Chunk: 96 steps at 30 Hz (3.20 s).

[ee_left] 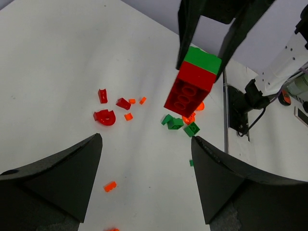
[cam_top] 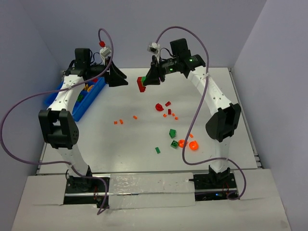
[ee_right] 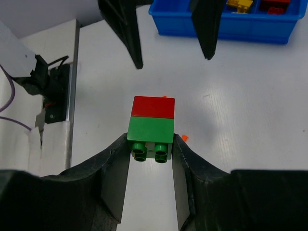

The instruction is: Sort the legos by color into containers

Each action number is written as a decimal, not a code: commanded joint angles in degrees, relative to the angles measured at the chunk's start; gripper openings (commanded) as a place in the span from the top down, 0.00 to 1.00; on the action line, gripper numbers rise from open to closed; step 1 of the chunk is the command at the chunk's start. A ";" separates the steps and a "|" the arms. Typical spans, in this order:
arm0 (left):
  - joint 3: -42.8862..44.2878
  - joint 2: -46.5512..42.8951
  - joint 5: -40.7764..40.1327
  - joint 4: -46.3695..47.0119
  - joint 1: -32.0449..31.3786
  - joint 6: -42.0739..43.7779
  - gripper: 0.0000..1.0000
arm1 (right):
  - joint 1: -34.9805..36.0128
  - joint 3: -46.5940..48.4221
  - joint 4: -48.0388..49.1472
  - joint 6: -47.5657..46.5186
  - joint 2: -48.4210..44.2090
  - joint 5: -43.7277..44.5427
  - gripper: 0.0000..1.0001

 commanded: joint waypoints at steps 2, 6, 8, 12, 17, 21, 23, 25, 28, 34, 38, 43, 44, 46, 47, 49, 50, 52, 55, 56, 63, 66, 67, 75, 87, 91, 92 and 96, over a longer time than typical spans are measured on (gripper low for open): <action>1.39 -3.85 4.01 -4.17 -1.29 9.00 0.16 | 0.22 0.49 9.25 5.88 -1.86 -4.75 1.00; 1.17 -5.04 4.05 -1.68 -1.84 8.88 0.16 | 1.06 0.21 8.06 5.16 -1.85 -4.52 1.00; 1.34 -5.41 3.86 -1.42 -2.18 10.06 0.16 | 1.34 0.12 7.38 4.45 -2.03 -4.34 1.00; 1.69 -6.02 3.39 -1.77 -3.20 12.58 0.15 | 2.28 -0.21 5.97 3.04 -2.21 -3.78 1.00; 3.04 -5.93 4.39 -3.29 -4.28 14.77 0.15 | 2.69 -0.18 5.62 2.60 -2.30 -3.11 1.00; 3.85 -5.76 4.88 -6.18 -5.02 17.21 0.19 | 3.15 -0.37 5.11 1.80 -2.43 -2.58 1.00; 3.81 -5.84 5.31 -6.52 -5.19 17.48 0.21 | 3.53 -0.41 4.95 1.41 -2.47 -2.38 1.00; 3.78 -5.96 5.67 -6.47 -5.32 17.29 0.24 | 3.65 -0.44 4.69 1.17 -2.47 -2.26 1.00; 3.63 -6.20 6.25 -5.99 -5.71 16.69 0.30 | 3.89 -0.50 4.44 0.76 -2.39 -2.04 1.00; 3.39 -6.00 6.79 -6.24 -6.06 15.92 0.46 | 4.15 -0.56 4.27 0.23 -2.47 -1.59 1.00; 4.09 -5.14 6.37 -8.73 -6.06 17.31 0.62 | 4.14 -0.69 4.00 -0.39 -2.66 -0.90 1.00; 6.89 -2.61 3.26 -21.15 -4.85 25.57 1.00 | 2.13 -1.97 4.06 -0.29 -3.76 0.07 1.00; 7.03 -2.02 2.73 -23.12 -4.16 27.84 1.00 | 1.15 -2.40 4.11 -0.14 -4.11 0.27 1.00; 5.93 -1.49 2.47 -24.80 -1.88 29.36 1.00 | -0.61 -3.34 4.04 -0.46 -5.02 0.83 1.00; 5.35 -1.10 1.96 -25.44 1.06 29.93 1.00 | -2.02 -4.81 3.66 -0.97 -6.30 1.34 1.00; 5.17 0.07 0.64 -26.12 4.38 31.02 1.00 | -4.12 -6.24 2.82 -2.28 -7.53 1.93 1.00; 5.61 0.70 -1.01 -26.03 7.24 30.60 1.00 | -5.88 -7.18 1.77 -2.89 -7.99 2.39 1.00; 6.33 2.02 -3.90 -22.15 10.81 25.26 1.00 | -7.86 -8.74 0.01 -4.89 -9.37 3.45 1.00; 5.78 3.09 -19.80 -1.11 13.57 1.25 1.00 | -9.42 -12.01 -1.09 -6.03 -11.27 5.60 1.00; 5.92 3.30 -24.75 5.08 13.72 -2.15 1.00 | -9.57 -12.68 -1.09 -6.37 -11.64 5.98 1.00; 6.92 7.55 -50.62 19.41 13.89 -15.18 1.00 | -9.74 -15.62 -1.53 -7.59 -12.67 9.19 1.00; 11.89 14.00 -59.13 16.96 13.89 -16.16 1.00 | -9.73 -15.79 -1.53 -7.68 -12.76 10.25 1.00; 15.52 15.57 -60.97 15.74 13.97 -16.68 1.00 | -9.74 -15.88 -1.61 -7.77 -12.84 10.51 1.00; 20.26 22.83 -59.60 15.15 15.20 -23.21 1.00 | -9.65 -16.36 -1.61 -7.63 -12.80 11.82 1.00; 21.10 27.55 -52.78 17.04 15.03 -27.15 0.79 | -9.38 -15.18 -1.53 -6.98 -11.70 12.50 1.00; 21.41 28.01 -53.82 16.31 15.20 -26.59 0.61 | -9.00 -14.26 -0.08 -6.02 -11.15 13.08 1.00; 21.61 28.08 -54.00 16.15 15.22 -26.42 0.56 | -8.84 -13.96 0.22 -5.54 -10.99 13.15 1.00; 22.66 27.68 -52.87 15.76 15.69 -26.18 0.30 | -8.02 -12.89 2.04 -4.38 -10.25 13.42 1.00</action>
